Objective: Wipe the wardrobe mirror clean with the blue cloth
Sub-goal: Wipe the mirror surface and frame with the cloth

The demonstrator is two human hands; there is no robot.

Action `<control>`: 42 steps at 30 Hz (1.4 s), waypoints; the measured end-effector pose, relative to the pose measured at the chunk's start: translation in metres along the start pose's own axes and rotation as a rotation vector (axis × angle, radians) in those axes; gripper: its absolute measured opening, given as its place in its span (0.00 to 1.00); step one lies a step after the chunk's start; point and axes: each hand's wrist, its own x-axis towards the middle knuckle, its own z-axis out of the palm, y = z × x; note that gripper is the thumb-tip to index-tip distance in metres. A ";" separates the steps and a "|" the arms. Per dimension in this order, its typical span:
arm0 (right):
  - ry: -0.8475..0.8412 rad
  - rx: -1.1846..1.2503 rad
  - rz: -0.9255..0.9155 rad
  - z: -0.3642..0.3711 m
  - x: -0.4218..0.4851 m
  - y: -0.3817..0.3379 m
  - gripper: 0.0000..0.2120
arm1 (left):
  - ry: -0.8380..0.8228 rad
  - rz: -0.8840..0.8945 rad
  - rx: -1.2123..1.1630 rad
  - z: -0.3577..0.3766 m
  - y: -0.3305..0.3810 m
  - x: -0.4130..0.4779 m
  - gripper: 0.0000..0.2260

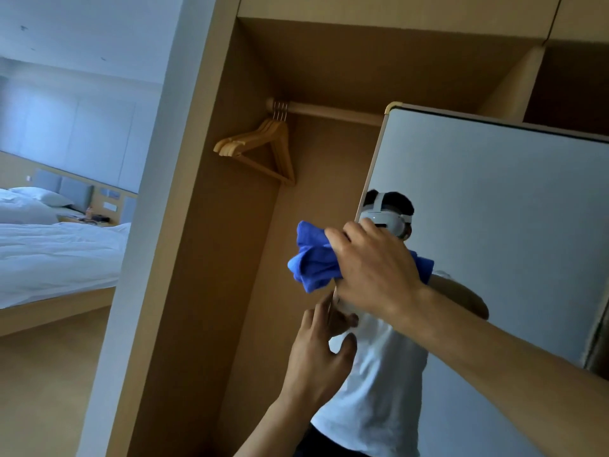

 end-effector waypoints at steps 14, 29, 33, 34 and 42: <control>0.212 -0.057 0.076 -0.032 0.050 0.048 0.18 | 0.001 -0.097 0.076 0.008 -0.019 -0.028 0.22; 0.012 -0.024 -0.049 0.035 -0.037 -0.037 0.12 | 0.010 -0.202 0.015 0.018 -0.046 -0.048 0.18; -0.035 -0.039 -0.027 0.052 -0.058 -0.059 0.13 | -0.013 -0.228 -0.076 0.017 -0.052 -0.052 0.19; -0.048 -0.032 -0.018 0.054 -0.062 -0.063 0.12 | -0.024 -0.234 -0.075 0.016 -0.054 -0.054 0.19; -0.227 -0.001 0.005 0.049 -0.068 -0.073 0.21 | -0.165 -0.310 -0.123 0.006 -0.077 -0.067 0.24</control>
